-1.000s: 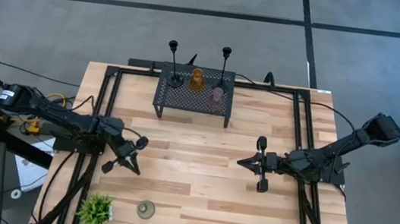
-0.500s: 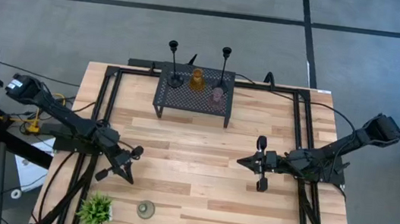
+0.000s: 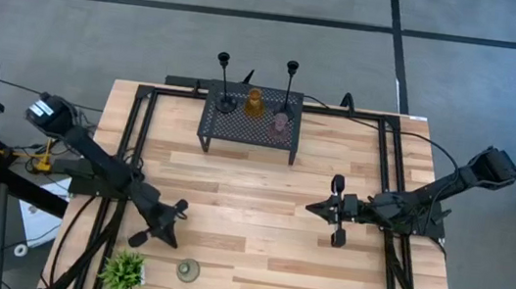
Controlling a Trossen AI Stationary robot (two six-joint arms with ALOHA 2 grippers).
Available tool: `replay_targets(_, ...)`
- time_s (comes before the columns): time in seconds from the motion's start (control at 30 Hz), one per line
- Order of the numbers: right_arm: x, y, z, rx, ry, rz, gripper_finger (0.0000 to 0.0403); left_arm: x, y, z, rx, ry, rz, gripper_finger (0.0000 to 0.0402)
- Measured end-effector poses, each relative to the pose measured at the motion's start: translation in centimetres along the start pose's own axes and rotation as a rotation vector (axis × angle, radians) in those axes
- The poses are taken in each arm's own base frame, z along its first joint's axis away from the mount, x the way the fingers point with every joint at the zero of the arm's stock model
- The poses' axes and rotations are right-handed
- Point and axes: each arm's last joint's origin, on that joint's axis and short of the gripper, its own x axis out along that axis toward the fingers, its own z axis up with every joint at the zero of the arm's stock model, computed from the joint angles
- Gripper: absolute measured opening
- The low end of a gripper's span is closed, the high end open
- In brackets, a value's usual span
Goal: Pick & Place candle stick holders
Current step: Put the green glass candle holder on the shelf
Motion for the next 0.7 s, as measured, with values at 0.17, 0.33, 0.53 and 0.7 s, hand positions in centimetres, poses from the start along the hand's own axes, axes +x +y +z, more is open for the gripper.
replay_targets(0.17, 0.0, 0.0, 0.4, 0.016, -0.039, 0.001, 0.0001, 1.8, 0.2, 1.4, -0.237, 0.01, -0.005, 0.0005)
replay_targets(0.33, 0.0, 0.0, 0.5, 0.022, -0.052, 0.002, 0.0001, 3.2, -0.1, 2.0, -0.489, 0.076, -0.093, 0.0005)
replay_targets(0.53, 0.0, 0.1, 0.7, 0.029, -0.07, 0.005, 0.0001, 4.3, -1.4, 1.8, -0.757, 0.156, -0.136, 0.0005)
replay_targets(0.7, 0.0, 0.1, 0.8, 0.031, -0.072, 0.005, 0.0001, 5.3, -2.9, 3.1, -0.827, 0.14, -0.168, 0.0005)
